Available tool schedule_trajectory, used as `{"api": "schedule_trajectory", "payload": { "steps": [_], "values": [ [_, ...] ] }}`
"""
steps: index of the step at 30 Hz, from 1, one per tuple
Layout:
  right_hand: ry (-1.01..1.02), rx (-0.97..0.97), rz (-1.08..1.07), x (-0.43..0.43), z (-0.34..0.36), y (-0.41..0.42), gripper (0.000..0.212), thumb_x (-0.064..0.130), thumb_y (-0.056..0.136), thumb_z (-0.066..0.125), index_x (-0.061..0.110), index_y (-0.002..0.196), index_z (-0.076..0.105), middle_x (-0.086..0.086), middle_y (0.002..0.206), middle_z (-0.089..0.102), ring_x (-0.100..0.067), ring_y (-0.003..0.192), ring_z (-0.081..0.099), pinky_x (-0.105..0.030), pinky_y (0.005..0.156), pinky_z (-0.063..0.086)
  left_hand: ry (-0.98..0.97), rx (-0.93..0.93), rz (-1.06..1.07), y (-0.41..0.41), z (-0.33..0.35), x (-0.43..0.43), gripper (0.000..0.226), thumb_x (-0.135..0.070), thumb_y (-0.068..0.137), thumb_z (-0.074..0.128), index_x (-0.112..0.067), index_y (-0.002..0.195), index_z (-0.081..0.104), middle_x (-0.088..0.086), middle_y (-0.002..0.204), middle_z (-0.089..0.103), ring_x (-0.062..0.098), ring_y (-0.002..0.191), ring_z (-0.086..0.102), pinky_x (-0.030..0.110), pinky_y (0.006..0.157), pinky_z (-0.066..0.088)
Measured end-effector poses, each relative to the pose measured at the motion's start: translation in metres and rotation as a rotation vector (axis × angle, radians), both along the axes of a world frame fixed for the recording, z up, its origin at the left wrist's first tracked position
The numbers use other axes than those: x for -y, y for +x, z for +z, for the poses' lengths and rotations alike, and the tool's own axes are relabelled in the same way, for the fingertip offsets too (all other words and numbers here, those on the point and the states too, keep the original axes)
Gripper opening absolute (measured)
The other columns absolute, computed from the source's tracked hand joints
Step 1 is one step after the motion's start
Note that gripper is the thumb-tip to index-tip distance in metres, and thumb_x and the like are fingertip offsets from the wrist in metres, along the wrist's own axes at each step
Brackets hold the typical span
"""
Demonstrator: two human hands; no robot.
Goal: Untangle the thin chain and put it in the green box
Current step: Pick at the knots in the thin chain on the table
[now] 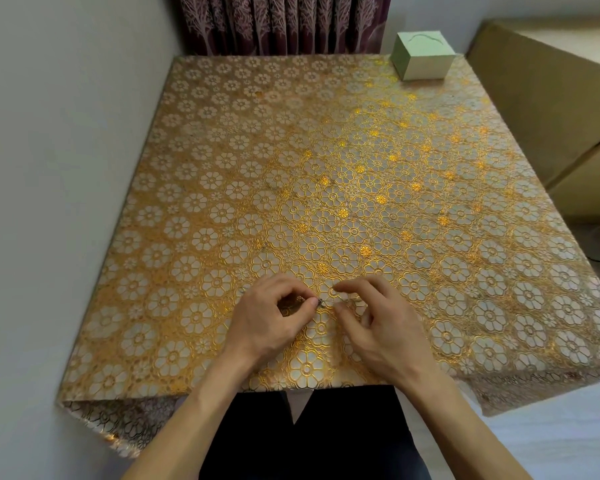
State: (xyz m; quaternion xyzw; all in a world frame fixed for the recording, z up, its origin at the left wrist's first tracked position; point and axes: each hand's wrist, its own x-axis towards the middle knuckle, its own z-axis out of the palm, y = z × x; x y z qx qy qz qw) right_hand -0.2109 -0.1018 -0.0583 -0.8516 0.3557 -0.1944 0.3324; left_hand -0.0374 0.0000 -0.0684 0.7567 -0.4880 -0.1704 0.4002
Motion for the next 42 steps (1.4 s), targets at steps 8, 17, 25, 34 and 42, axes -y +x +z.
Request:
{"api": "schedule_trajectory", "payload": {
  "steps": [8, 17, 25, 34, 42],
  "values": [
    [0.062, 0.052, -0.007, -0.007, -0.006, 0.014, 0.013, 0.037, 0.089, 0.070, 0.032, 0.101, 0.071, 0.020, 0.094, 0.068, -0.002, 0.061, 0.054, -0.028, 0.066, 0.051, -0.016, 0.010, -0.014, 0.001, -0.003, 0.001, 0.014, -0.046, 0.085, 0.065, -0.035, 0.086, 0.073, -0.019, 0.089, 0.069, 0.006, 0.092, 0.061, 0.032, 0.081, 0.049],
    [0.078, 0.061, -0.015, -0.007, -0.006, 0.015, 0.006, 0.035, 0.092, 0.067, 0.031, 0.096, 0.070, 0.019, 0.093, 0.068, -0.001, 0.067, 0.057, -0.019, 0.063, 0.047, -0.002, 0.015, -0.018, 0.000, -0.003, 0.000, 0.016, -0.047, 0.085, 0.064, -0.034, 0.087, 0.073, -0.019, 0.092, 0.068, 0.006, 0.095, 0.061, 0.031, 0.083, 0.050],
    [0.048, 0.074, 0.004, -0.005, -0.009, 0.014, 0.012, 0.032, 0.093, 0.067, 0.030, 0.103, 0.073, 0.015, 0.099, 0.069, -0.001, 0.063, 0.056, -0.023, 0.065, 0.050, 0.004, 0.000, -0.020, 0.000, -0.002, 0.000, 0.015, -0.045, 0.084, 0.063, -0.033, 0.088, 0.072, -0.019, 0.092, 0.068, 0.007, 0.094, 0.061, 0.035, 0.082, 0.051],
    [0.031, 0.020, 0.054, -0.004, -0.008, 0.014, 0.012, 0.040, 0.093, 0.062, 0.031, 0.096, 0.069, 0.017, 0.092, 0.065, 0.004, 0.064, 0.049, -0.034, 0.067, 0.053, 0.018, 0.006, -0.020, -0.001, 0.001, 0.000, 0.017, -0.045, 0.084, 0.062, -0.031, 0.084, 0.071, -0.019, 0.090, 0.068, 0.007, 0.093, 0.059, 0.034, 0.082, 0.049],
    [0.054, 0.027, 0.077, -0.007, -0.006, 0.015, 0.012, 0.040, 0.092, 0.058, 0.029, 0.092, 0.064, 0.015, 0.089, 0.062, 0.005, 0.063, 0.048, -0.026, 0.063, 0.042, 0.029, -0.072, -0.021, -0.001, 0.005, 0.001, 0.021, -0.050, 0.080, 0.059, -0.033, 0.080, 0.070, -0.020, 0.088, 0.069, 0.009, 0.094, 0.058, 0.034, 0.083, 0.047]
  ]
}}
